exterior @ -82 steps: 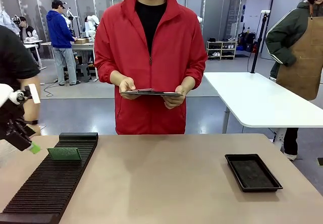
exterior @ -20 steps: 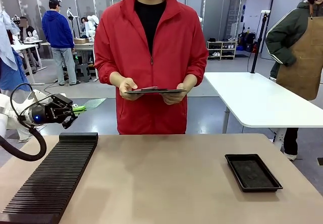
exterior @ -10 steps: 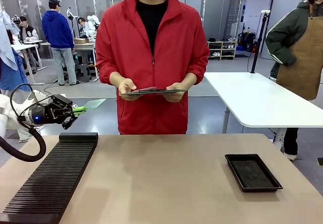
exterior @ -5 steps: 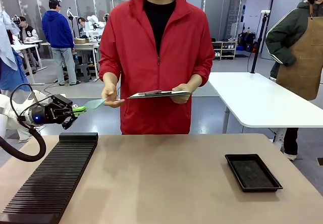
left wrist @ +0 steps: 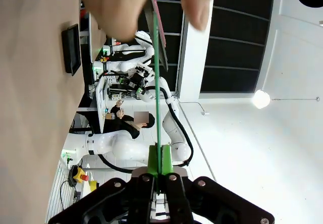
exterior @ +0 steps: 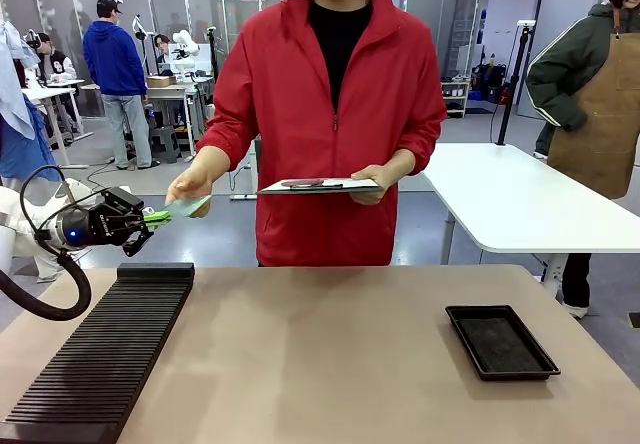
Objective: Inspect the PCB.
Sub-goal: Release the Blank PCB you were holding.
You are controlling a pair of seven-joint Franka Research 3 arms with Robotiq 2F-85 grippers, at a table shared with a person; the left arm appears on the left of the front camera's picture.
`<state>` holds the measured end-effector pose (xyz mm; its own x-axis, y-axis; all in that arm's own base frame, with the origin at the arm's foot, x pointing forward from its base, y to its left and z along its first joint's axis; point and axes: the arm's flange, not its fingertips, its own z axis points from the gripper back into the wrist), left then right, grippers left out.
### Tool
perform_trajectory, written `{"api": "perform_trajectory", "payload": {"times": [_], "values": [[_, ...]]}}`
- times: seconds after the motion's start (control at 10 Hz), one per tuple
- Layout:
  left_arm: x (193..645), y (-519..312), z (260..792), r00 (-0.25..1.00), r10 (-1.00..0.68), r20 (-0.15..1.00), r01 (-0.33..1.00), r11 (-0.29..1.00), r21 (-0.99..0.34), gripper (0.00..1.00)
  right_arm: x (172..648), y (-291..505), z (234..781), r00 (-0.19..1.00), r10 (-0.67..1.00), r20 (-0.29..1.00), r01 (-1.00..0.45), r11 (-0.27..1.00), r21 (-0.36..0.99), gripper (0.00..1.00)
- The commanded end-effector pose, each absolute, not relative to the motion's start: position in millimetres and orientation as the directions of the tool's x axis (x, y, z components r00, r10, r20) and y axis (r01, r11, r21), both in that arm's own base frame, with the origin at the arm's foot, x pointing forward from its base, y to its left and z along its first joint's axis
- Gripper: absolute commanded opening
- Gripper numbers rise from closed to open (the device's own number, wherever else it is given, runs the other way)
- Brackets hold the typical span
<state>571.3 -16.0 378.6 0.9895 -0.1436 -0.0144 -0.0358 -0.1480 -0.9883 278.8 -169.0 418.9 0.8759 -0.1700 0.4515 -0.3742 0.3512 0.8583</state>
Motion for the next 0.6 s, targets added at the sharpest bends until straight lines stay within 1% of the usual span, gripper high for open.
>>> {"api": "perform_trajectory", "payload": {"times": [0.0,0.5], "values": [[570.2,-16.8,379.6,0.988,-0.155,-0.015,-0.037,-0.141,-0.989,0.03,279.5,-169.9,419.8,0.87,-0.179,0.46,-0.383,0.342,0.858,1.0],[570.2,-16.8,379.6,0.988,-0.155,-0.015,-0.037,-0.141,-0.989,0.03,279.5,-169.9,419.8,0.87,-0.179,0.46,-0.383,0.342,0.858,1.0]]}}
